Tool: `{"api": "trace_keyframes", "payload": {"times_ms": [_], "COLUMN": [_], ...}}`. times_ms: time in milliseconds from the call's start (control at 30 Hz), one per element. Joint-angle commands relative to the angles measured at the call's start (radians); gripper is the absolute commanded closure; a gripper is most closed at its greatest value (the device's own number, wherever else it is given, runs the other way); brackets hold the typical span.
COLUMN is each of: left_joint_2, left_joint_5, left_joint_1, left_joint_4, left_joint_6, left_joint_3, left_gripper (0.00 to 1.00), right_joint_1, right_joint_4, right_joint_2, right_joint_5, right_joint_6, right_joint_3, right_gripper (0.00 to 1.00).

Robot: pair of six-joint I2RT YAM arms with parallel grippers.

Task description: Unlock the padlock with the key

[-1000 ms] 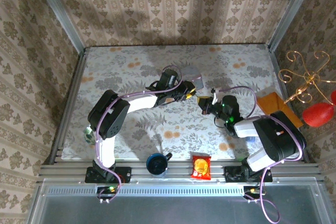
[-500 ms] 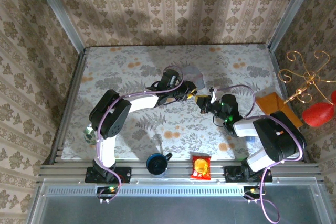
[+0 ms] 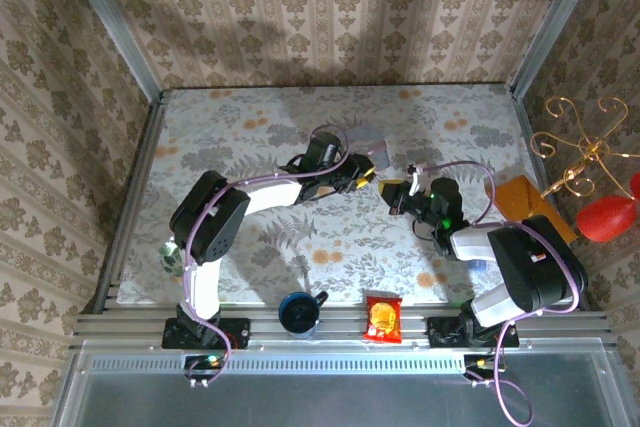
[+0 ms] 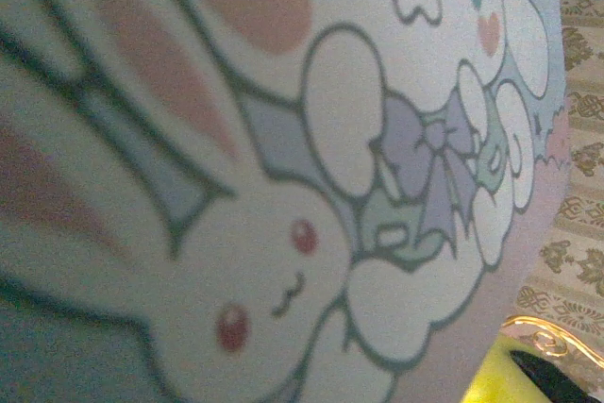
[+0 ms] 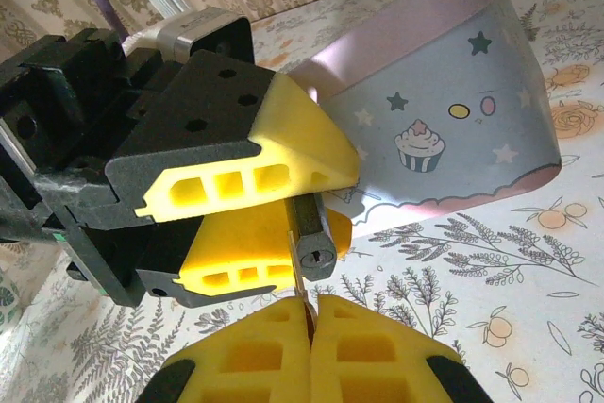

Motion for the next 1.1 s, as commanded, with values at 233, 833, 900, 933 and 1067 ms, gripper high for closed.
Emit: {"api": "trace_keyframes", "payload": {"times_ms": [233, 833, 900, 933, 1067], "left_joint_2": [-0.097, -0.199, -0.192, -0.189, -0.183], "left_joint_5": [0.001, -0.024, -0.022, -0.022, -0.02], "left_joint_1": [0.017, 0.039, 0.038, 0.038, 0.037], "left_joint_4": [0.043, 0.075, 0.083, 0.082, 0.089], "left_joint_6": [-0.031, -0.043, -0.047, -0.048, -0.05], "left_joint_3": [-0.089, -0.231, -0.229, -0.227, -0.22], "left_gripper": [1.0, 1.0, 1.0, 1.0, 1.0], "right_joint_1": [0.003, 0.098, 0.105, 0.106, 0.111], "right_joint_4": [0.038, 0.102, 0.107, 0.113, 0.135], "right_joint_2": [0.035, 0.042, 0.045, 0.047, 0.059], "right_joint_5": [-0.051, -0.019, -0.015, -0.016, -0.029], "right_joint_6": [0.001, 0.0, -0.002, -0.002, 0.004], "right_joint_3": [-0.021, -0.076, -0.077, -0.077, -0.075], "right_gripper": [1.0, 1.0, 1.0, 1.0, 1.0]}}
